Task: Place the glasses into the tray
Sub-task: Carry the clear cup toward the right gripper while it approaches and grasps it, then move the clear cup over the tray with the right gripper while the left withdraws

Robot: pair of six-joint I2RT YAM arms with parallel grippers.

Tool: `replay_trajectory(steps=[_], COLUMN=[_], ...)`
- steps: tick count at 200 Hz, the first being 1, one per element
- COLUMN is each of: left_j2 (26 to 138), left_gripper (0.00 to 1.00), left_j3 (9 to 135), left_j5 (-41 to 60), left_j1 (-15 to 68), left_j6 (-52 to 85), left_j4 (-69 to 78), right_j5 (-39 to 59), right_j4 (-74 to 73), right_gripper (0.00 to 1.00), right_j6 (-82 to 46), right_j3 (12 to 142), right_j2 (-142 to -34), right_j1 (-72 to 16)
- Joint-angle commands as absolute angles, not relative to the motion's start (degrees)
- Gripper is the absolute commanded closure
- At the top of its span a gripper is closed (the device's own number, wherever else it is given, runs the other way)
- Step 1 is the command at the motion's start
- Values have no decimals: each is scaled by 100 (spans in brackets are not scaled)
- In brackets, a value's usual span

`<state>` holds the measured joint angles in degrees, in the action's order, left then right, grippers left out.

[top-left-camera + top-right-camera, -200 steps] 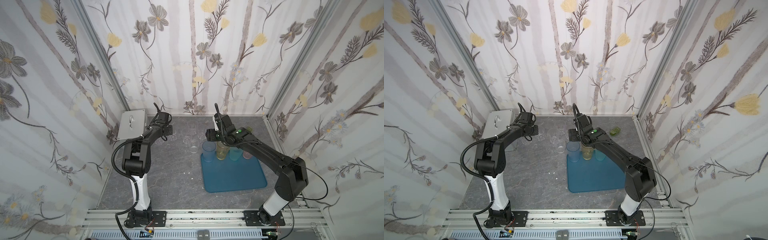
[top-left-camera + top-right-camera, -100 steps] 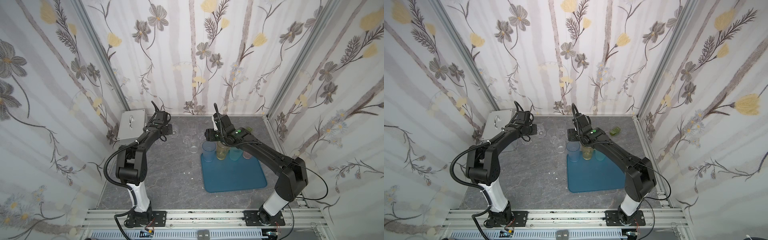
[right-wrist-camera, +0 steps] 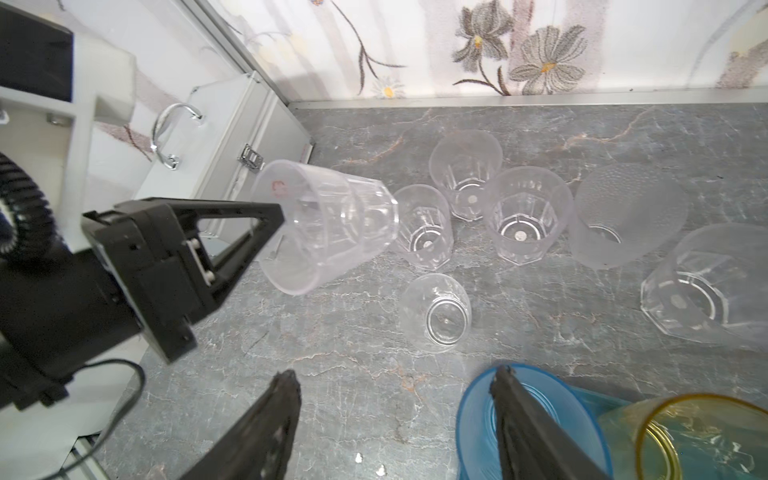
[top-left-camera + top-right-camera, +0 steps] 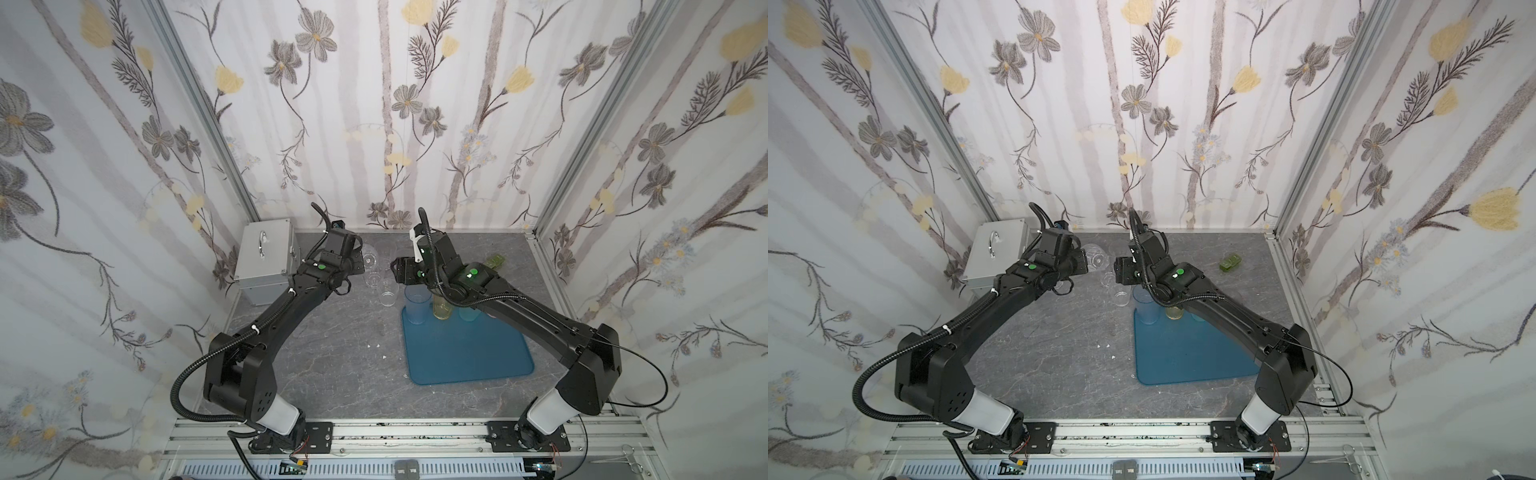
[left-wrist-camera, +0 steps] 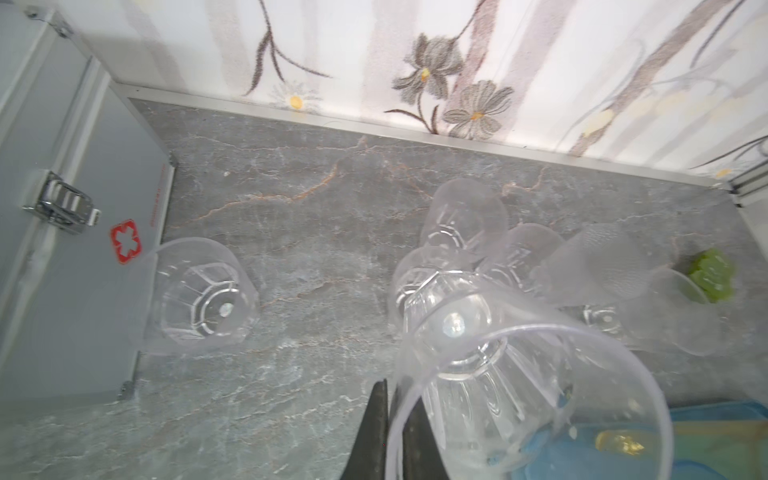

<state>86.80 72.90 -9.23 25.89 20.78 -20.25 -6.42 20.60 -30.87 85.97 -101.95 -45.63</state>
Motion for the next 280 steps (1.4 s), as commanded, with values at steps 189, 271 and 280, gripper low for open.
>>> replay_trajectory(steps=[189, 271, 280], left_j2=[7875, 7837, 7786], left_gripper=[99, 94, 90], left_j3=[6760, 6926, 6932], left_j5=[-1355, -1123, -1057], left_j1=[3952, 4120, 4113], left_j6=[3351, 3389, 3388], left_j4=[-1756, -1758, -1752], right_j5=[-2075, -2496, -2505], right_j4=[2095, 2434, 2443], right_gripper=[79, 96, 98], right_j6=[-2737, -2424, -2408], right_j3=[8680, 9092, 9088], right_j2=[-10329, -10600, -10591], right_j1=[-5044, -5108, -5106])
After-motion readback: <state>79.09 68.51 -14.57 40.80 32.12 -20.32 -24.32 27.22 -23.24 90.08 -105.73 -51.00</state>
